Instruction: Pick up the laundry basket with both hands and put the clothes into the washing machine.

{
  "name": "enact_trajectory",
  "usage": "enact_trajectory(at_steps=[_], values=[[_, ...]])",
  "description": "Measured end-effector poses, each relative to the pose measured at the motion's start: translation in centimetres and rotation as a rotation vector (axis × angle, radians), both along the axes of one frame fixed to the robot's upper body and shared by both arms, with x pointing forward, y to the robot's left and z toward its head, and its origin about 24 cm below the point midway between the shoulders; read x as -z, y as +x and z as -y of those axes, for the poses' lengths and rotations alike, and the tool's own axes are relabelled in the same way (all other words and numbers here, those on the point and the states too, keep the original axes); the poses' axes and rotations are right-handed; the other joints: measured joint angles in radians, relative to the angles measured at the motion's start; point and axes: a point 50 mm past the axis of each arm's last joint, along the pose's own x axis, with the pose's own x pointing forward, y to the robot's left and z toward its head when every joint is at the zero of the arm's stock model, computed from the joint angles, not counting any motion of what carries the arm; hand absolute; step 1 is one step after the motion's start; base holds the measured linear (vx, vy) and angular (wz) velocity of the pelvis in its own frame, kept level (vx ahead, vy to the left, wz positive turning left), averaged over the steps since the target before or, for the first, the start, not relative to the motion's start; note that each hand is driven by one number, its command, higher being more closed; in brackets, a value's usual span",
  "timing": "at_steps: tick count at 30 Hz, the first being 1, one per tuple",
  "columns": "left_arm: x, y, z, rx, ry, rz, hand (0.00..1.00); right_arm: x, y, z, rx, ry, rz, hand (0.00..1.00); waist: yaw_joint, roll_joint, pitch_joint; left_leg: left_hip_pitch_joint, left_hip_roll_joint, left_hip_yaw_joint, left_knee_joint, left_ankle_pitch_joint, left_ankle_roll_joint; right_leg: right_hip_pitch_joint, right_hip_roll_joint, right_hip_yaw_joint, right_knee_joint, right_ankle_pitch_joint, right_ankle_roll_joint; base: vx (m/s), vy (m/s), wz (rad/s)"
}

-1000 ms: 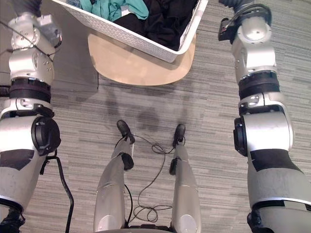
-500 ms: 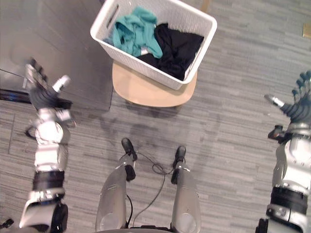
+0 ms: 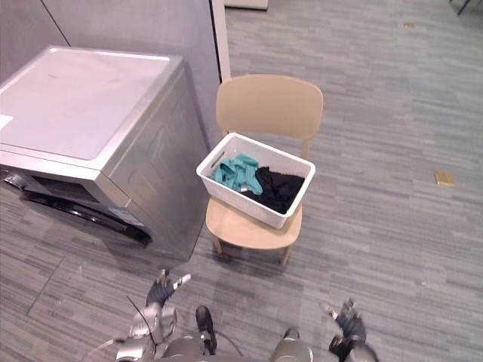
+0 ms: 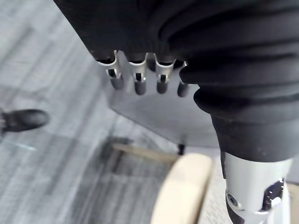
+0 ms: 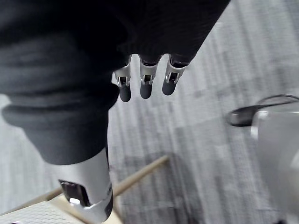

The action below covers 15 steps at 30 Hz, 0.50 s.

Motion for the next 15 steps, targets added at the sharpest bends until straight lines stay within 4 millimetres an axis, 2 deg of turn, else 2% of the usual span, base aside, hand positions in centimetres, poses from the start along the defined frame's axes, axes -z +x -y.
enact_trajectory(at_steps=[1,4,7,11,15], values=[[0.6,-1.0,-0.3,-0.031,-0.007,-0.047,0.0,0.5,-0.7,-0.5,0.012,0.025,-0.032,0.0,0.0,-0.002,-0.005,0.017,-0.006,-0.003,-0.008,0.0,0.0,0.02,0.002,-0.005,-0.012,0.001,0.002,0.1,0.007,0.12],[2.5,-5.4,-1.4,-0.146,-0.045,-0.231,0.0,2.3,-4.6,-2.2,0.116,0.129,-0.178,0.0,-0.001,-0.009,-0.035,0.103,-0.028,-0.016,-0.044,0.004,0.004,0.12,0.006,-0.02,-0.066,0.008,0.013,0.16,0.014,0.13],[3.0,-7.2,-2.3,-0.207,-0.072,-0.291,0.0,2.7,-6.4,-2.6,0.2,0.184,-0.239,0.0,0.0,-0.008,-0.048,0.163,-0.043,-0.023,-0.065,0.004,0.004,0.187,0.004,-0.023,-0.096,0.01,0.017,0.11,0.024,0.04],[3.2,-8.4,-2.8,-0.227,-0.106,-0.33,0.0,3.0,-7.3,-3.0,0.163,0.204,-0.29,0.0,-0.001,-0.016,-0.044,0.228,-0.047,-0.066,-0.065,0.001,0.0,0.265,0.004,-0.03,-0.111,0.009,0.017,0.03,-0.015,0.06],[3.4,-9.2,-2.6,-0.236,-0.129,-0.339,0.0,2.9,-6.6,-2.7,0.069,0.172,-0.299,0.0,-0.002,-0.004,-0.046,0.216,-0.053,-0.139,-0.065,0.002,0.001,0.288,0.004,-0.076,-0.111,-0.002,0.014,-0.08,0.001,0.35]])
